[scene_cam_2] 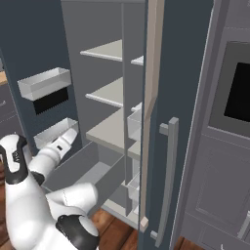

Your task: Take the tangerine and garlic from the fridge shelf and place them in the freezer drawer to begin freezing them.

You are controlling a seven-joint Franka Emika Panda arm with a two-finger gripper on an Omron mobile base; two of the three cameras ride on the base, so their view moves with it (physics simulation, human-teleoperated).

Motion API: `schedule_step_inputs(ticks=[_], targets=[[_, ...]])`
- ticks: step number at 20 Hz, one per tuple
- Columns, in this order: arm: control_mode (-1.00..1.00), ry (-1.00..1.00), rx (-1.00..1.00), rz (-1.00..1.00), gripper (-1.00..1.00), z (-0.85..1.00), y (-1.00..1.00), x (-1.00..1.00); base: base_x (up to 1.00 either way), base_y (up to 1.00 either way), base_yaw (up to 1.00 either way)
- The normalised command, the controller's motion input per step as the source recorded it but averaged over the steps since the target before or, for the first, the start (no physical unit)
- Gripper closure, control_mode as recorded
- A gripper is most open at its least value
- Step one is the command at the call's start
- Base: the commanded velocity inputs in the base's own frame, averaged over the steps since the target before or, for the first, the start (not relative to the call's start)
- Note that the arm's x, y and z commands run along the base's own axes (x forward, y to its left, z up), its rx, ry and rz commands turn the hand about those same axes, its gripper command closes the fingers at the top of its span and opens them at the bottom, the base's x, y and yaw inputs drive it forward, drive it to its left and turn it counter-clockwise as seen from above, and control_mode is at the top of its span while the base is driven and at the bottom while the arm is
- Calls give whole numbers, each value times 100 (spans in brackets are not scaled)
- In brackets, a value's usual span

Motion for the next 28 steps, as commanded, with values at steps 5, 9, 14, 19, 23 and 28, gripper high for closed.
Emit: schedule_step_inputs(ticks=[5, 9, 14, 19, 23, 28], targets=[[-100, -4, 0, -5, -100, 6, 0, -3, 0, 0, 0], [-100, -2, 4, -7, -100, 0, 0, -3, 0, 0, 0], [-100, 6, 17, -8, -100, 24, 0, 0, 0, 0, 0], [-100, 6, 3, -4, -100, 50, 0, -1, 0, 0, 0], [-100, 2, 7, -9, -100, 44, 0, -7, 0, 0, 0], [-100, -5, 2, -3, -100, 18, 0, -10, 0, 0, 0]])
